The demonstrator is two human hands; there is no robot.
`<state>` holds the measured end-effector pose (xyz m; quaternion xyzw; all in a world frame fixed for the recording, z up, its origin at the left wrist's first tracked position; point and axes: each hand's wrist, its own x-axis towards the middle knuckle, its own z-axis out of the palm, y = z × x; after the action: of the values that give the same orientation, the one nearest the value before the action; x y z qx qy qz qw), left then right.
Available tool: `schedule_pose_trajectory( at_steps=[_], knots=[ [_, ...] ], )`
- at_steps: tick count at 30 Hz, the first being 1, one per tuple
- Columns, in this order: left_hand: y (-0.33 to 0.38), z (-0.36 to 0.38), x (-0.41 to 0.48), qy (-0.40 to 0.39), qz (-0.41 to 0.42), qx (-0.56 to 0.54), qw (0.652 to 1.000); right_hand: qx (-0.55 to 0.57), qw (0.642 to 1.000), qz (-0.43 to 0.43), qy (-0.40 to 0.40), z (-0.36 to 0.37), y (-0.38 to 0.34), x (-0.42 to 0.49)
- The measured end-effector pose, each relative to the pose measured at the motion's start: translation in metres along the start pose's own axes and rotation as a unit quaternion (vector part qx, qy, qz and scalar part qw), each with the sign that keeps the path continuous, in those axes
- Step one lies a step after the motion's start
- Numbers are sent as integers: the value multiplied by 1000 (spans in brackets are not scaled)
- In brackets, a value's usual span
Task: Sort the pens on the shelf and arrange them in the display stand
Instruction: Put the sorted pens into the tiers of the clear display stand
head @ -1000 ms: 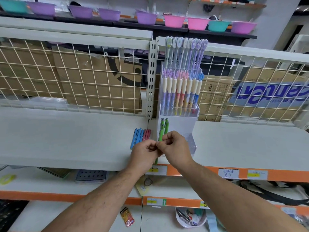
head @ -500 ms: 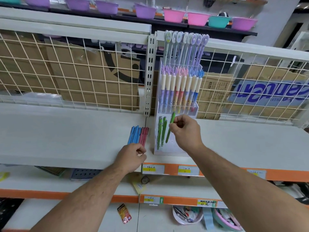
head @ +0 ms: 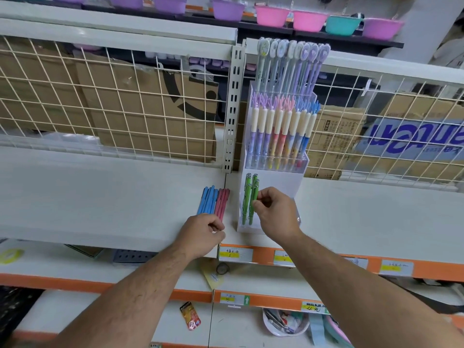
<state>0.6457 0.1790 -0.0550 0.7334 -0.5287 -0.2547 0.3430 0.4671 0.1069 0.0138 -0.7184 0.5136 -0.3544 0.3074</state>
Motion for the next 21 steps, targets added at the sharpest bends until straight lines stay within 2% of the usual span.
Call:
schedule_pose_trajectory(
  at_steps=[21],
  knots=[
    [-3,1,2,-2,-5,-15,1000,50,998,24,15,10,13,0]
  ],
)
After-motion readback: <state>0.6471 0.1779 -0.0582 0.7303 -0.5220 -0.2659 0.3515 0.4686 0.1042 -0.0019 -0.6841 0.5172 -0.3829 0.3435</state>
